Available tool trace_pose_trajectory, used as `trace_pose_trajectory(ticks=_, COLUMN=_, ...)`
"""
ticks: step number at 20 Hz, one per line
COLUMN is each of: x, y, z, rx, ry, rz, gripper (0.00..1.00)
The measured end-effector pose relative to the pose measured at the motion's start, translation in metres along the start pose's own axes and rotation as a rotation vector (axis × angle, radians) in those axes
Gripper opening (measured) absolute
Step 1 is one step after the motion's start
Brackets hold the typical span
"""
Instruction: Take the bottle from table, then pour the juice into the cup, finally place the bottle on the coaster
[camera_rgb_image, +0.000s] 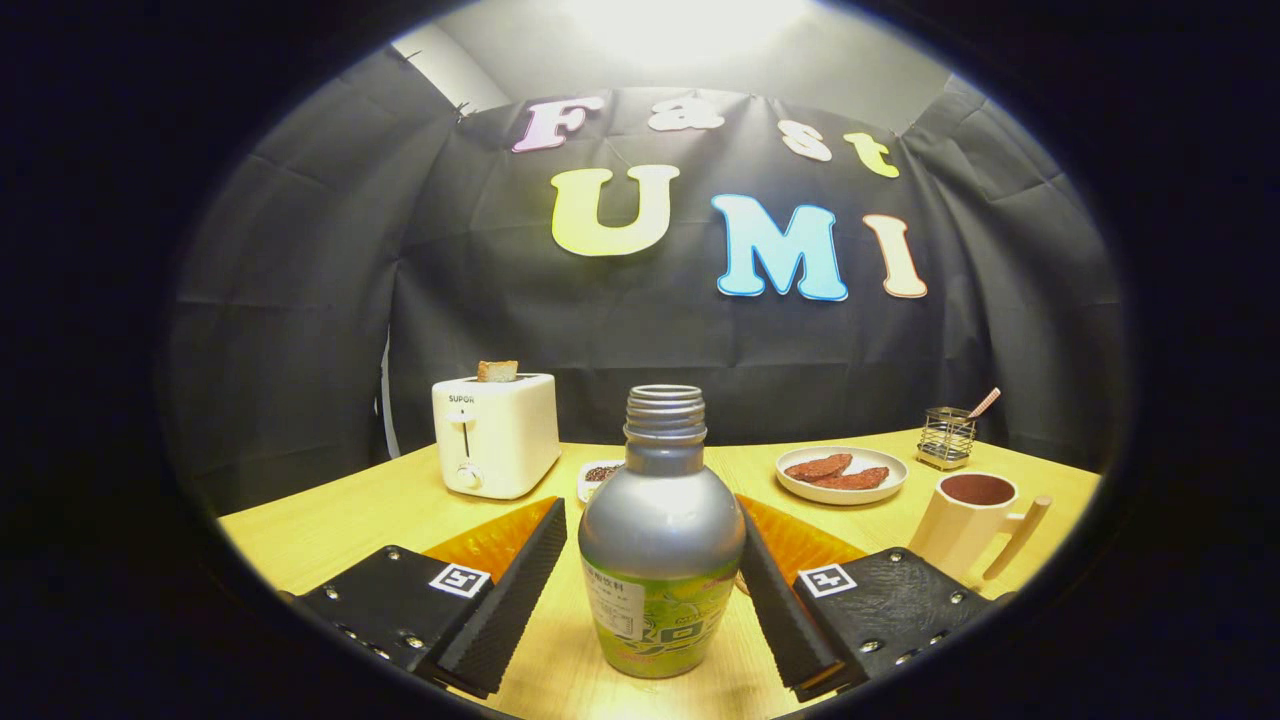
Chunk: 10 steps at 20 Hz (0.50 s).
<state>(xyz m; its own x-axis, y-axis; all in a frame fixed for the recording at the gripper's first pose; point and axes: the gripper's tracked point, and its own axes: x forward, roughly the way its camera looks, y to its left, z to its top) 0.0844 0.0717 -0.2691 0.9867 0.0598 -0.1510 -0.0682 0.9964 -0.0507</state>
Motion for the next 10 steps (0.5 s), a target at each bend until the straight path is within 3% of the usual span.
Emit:
trace_pose_trajectory(ticks=4, x=0.000, y=-0.002, z=-0.005, rx=0.029, ry=-0.004, rz=-0.005, gripper=0.81)
trace_pose_trajectory(ticks=10, x=-0.008, y=-0.024, z=0.008, rx=0.042, ry=0.020, rz=-0.069, gripper=0.78)
